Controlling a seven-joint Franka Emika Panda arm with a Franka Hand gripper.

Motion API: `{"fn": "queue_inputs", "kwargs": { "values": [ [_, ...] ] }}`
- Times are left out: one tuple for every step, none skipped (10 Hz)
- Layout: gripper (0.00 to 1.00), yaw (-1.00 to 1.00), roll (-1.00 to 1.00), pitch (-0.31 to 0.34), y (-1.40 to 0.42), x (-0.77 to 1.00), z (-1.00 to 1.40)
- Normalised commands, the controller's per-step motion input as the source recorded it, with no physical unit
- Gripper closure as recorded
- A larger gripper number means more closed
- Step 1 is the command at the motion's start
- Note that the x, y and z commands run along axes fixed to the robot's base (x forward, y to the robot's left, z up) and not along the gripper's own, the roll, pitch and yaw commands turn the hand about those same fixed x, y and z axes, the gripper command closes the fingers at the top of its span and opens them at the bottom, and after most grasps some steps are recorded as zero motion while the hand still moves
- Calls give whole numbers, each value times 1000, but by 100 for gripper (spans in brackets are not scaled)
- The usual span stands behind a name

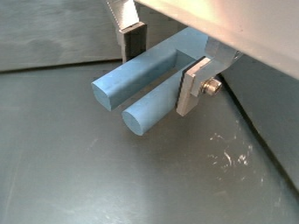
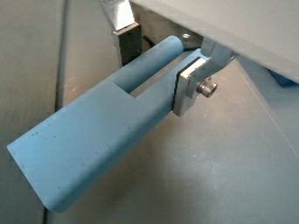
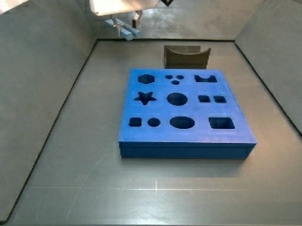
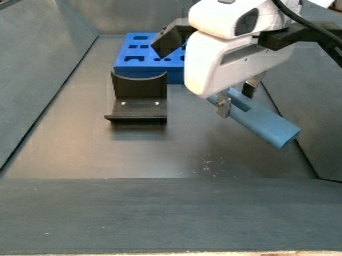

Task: Pick up the square-circle object. Move up. Rotate the square-circle object. Place the square-circle object on the fixture. Regrasp the square-circle object. Move to above the board. Insert the square-circle object.
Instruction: Rotate the square-circle object.

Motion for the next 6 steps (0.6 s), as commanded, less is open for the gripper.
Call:
{"fn": "queue_inputs", "kwargs": {
  "values": [
    [100, -1000, 0, 0, 2, 7, 6],
    [100, -1000, 0, 0, 3, 7, 6],
    [100, -1000, 0, 0, 3, 7, 6],
    [100, -1000, 0, 0, 3, 6, 6],
    [100, -1000, 0, 0, 4, 6, 6],
    [100, -1000, 0, 0, 4, 6, 6]
  ]
}}
